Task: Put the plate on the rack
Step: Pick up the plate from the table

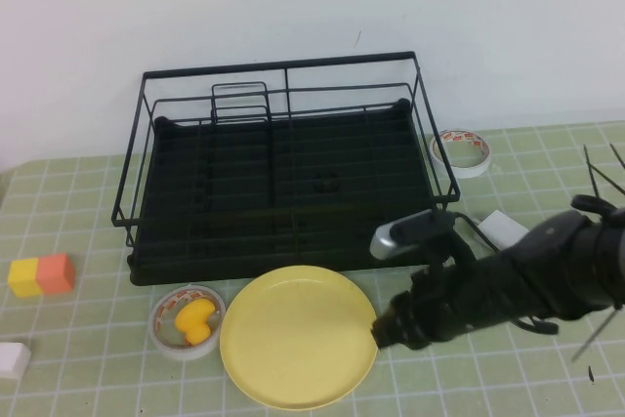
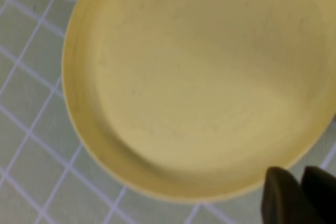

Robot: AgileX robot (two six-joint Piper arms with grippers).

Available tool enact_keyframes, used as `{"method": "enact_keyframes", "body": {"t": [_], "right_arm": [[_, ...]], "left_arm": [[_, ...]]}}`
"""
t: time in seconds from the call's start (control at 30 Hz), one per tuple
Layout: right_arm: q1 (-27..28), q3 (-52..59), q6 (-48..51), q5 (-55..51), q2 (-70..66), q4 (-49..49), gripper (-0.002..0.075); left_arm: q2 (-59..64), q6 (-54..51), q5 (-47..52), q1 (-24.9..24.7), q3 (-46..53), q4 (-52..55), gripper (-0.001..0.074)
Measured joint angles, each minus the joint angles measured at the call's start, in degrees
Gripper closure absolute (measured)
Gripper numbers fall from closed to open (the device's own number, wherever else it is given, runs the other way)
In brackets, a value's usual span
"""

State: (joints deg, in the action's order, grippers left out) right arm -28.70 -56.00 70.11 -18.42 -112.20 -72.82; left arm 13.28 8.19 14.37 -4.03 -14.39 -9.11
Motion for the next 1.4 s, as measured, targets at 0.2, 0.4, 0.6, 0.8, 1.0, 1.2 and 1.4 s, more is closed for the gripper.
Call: {"method": "enact_keyframes", "body": {"t": [0.2, 0.4, 0.6, 0.8, 1.0, 1.2, 1.4], "right_arm": [[0.0, -4.4, -2.7, 0.3, -3.9, -0.2, 0.0395], [0.0, -7.6, -3.0, 0.3, -8.4, -1.0, 0.0349], [0.0, -9.7, -4.0, 0.4, -11.9, -1.2, 0.0347], [0.0, -10.0, -4.3, 0.2, -13.7, -1.4, 0.0375], [0.0, -10.0, -4.9, 0.3, -13.9, -1.7, 0.0625], [0.0, -10.0, -5.9, -0.7, -13.9, -1.7, 0.0711], [-0.4, -10.0, -6.2, -3.9, -9.1, -1.6, 0.0714]], "left_arm": [[0.0, 0.0, -0.2, 0.0, 0.0, 0.0, 0.0737], [0.0, 0.0, -0.4, 0.0, 0.0, 0.0, 0.0737], [0.0, 0.0, -0.8, 0.0, 0.0, 0.0, 0.0737], [0.0, 0.0, -0.8, 0.0, 0.0, 0.0, 0.0736], [0.0, 0.1, -0.8, 0.0, 0.0, 0.0, 0.0736], [0.0, 0.6, -0.8, 0.0, 0.0, -0.1, 0.0736], [0.0, 0.6, -0.5, -0.1, 0.0, -1.7, 0.0693]]}}
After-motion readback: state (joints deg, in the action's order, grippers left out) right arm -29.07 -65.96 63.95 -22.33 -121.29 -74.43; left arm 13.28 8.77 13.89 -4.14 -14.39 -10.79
